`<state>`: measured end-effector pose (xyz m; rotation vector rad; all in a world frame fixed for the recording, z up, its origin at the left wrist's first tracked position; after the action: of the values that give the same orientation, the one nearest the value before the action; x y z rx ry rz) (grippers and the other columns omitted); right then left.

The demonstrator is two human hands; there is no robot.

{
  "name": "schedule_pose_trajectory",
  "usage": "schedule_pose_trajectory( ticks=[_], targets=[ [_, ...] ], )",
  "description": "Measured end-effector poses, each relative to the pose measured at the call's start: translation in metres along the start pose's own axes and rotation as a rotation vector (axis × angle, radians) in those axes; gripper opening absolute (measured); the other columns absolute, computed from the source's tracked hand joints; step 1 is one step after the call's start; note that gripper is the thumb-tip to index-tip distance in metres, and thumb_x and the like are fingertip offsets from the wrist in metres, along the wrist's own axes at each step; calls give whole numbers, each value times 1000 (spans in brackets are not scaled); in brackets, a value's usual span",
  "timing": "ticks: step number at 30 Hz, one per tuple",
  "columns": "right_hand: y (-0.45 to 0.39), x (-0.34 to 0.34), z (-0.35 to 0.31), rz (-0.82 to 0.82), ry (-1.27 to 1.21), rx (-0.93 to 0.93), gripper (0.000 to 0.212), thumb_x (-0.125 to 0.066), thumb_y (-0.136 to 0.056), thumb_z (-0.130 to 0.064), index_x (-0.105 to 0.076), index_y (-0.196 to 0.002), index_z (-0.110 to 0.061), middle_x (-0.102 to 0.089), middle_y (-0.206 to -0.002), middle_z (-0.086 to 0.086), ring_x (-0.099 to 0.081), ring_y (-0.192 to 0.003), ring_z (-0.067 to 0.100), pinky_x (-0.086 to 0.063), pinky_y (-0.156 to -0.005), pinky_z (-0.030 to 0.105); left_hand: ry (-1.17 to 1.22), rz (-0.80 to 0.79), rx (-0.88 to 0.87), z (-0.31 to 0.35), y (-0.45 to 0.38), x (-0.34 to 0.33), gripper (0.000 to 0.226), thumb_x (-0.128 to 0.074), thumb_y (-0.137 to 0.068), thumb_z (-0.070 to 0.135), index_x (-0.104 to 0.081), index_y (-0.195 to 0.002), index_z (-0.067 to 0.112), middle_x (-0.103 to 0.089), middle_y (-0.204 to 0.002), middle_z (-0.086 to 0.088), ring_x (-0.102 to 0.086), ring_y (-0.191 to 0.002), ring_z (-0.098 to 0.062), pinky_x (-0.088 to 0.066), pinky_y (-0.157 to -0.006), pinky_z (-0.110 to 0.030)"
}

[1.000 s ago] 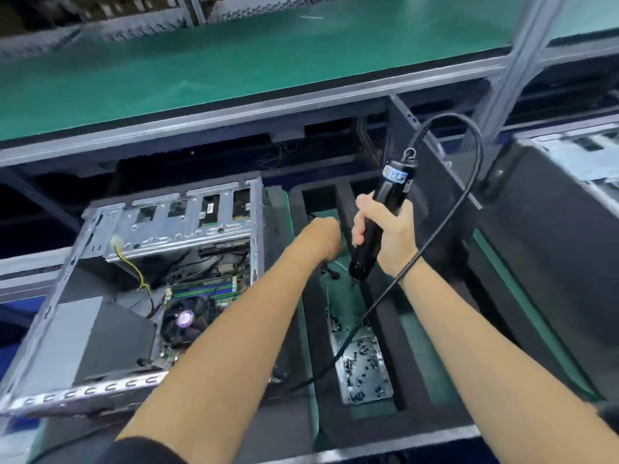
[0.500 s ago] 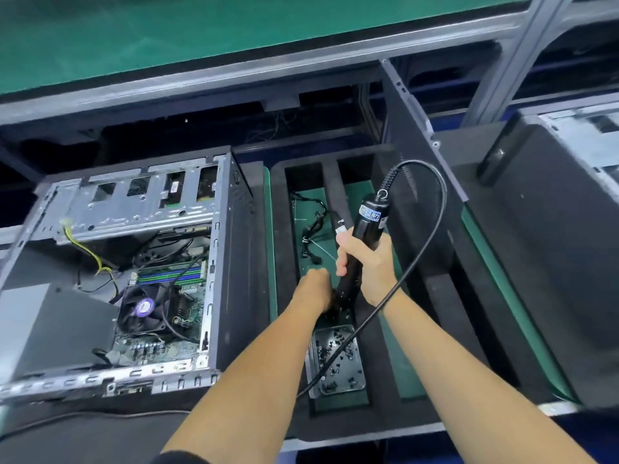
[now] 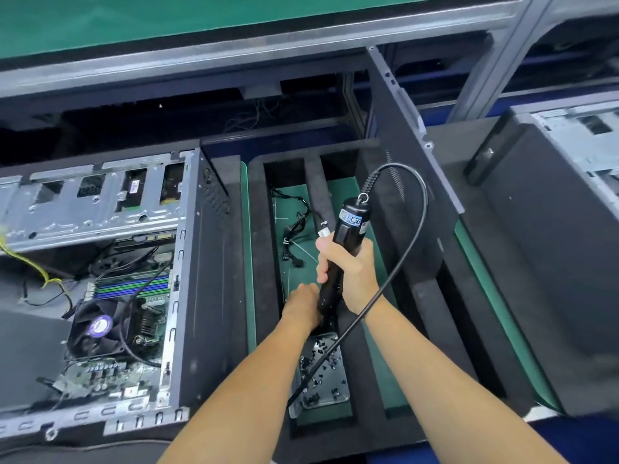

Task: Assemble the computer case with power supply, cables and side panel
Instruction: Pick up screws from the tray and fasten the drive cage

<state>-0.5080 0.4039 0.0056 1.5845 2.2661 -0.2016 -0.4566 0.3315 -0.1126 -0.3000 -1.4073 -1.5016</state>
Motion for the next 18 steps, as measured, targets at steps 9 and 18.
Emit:
schedule_pose_trajectory(
  ticks=[9,18],
  targets=[
    [-4,-8,-1,-24,31,4,35,-75,-75,-29,-56,-67,0,-50,-51,12,-45,-43,23,-45,-51,27,77,-13,-30,0,7,1,15,-43,-89,-2,-56,-89,7,-64,-100,-18,-63,-93,-36,-51,-76,-39],
    [-4,-20,-35,-29,15,100,44,-71,-77,-29,-49,-53,1,-48,-47,13,-44,-44,25,-47,-62,26,760,277,63,-4,20,74,40,-43,-95,6,-43,-56,15,-46,-65,-1,-41,-73,-22,-34,-58,-27]
  ],
)
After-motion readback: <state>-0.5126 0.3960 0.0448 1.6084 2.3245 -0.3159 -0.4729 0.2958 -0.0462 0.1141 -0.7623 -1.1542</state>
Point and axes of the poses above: each hand's wrist, its own y-axis away from the middle knuckle, its own x-axis out of the back of the hand, z = x × y, the point moved 10 cm from there along -y, towards the middle knuckle
